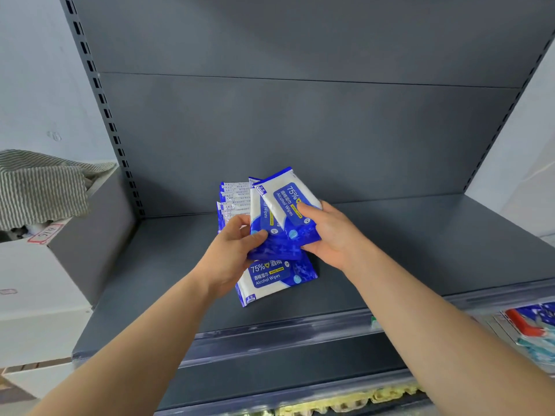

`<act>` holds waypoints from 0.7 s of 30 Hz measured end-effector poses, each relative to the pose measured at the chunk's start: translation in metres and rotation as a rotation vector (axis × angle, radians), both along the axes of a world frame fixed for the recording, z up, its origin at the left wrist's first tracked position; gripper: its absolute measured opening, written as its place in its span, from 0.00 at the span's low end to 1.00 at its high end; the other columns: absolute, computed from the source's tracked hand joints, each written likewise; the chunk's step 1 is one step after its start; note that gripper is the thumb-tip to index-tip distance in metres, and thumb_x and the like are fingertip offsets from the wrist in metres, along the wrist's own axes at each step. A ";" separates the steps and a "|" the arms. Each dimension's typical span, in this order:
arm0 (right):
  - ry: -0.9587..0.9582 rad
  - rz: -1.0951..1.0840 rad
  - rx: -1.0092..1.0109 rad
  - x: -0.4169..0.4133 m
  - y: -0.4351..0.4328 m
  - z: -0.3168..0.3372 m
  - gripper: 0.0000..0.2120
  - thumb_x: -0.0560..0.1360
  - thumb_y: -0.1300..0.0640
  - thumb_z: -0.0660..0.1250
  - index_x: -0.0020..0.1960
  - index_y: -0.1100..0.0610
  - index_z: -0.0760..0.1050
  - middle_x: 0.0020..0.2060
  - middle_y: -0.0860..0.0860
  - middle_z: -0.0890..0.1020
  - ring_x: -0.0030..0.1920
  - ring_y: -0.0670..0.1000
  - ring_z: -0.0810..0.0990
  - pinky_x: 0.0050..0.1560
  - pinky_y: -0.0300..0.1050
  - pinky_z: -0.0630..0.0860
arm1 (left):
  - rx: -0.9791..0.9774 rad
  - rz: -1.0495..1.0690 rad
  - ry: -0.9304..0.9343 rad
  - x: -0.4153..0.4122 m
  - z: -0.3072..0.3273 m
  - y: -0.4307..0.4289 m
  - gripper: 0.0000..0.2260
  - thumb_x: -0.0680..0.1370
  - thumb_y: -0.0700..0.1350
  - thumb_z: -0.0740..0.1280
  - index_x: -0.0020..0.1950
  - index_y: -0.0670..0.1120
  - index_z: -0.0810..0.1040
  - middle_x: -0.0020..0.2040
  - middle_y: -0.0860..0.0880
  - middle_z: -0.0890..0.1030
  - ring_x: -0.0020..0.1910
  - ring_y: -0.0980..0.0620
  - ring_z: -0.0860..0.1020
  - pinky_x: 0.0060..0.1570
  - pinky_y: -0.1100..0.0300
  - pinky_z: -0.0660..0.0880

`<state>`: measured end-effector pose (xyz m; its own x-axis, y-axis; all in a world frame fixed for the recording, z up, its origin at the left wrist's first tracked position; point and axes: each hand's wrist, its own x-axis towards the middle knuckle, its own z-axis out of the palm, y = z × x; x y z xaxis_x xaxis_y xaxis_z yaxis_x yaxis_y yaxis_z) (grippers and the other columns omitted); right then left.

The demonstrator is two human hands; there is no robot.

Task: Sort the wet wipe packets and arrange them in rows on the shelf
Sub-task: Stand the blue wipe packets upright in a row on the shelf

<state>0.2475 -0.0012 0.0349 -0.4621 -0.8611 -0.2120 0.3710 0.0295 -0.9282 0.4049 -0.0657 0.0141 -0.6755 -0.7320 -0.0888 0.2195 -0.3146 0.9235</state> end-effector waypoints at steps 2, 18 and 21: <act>0.057 0.012 -0.007 -0.005 0.001 0.002 0.09 0.77 0.59 0.67 0.57 0.58 0.73 0.49 0.57 0.84 0.46 0.56 0.84 0.51 0.58 0.79 | -0.152 -0.077 -0.083 0.011 -0.004 -0.004 0.08 0.77 0.38 0.66 0.55 0.41 0.74 0.53 0.44 0.83 0.48 0.49 0.82 0.46 0.61 0.80; 0.969 0.480 0.274 -0.023 -0.009 -0.010 0.24 0.66 0.68 0.76 0.60 0.56 0.78 0.52 0.48 0.83 0.50 0.46 0.81 0.55 0.41 0.78 | -0.430 0.267 -0.458 0.030 -0.029 -0.036 0.05 0.75 0.40 0.70 0.49 0.41 0.77 0.48 0.39 0.82 0.38 0.45 0.83 0.42 0.51 0.82; 1.099 0.457 0.226 -0.013 -0.022 -0.013 0.26 0.67 0.65 0.76 0.64 0.54 0.77 0.59 0.47 0.80 0.56 0.45 0.78 0.58 0.39 0.75 | -0.339 0.087 -0.344 0.036 -0.026 -0.036 0.23 0.72 0.49 0.74 0.64 0.46 0.72 0.52 0.46 0.83 0.44 0.52 0.83 0.43 0.60 0.79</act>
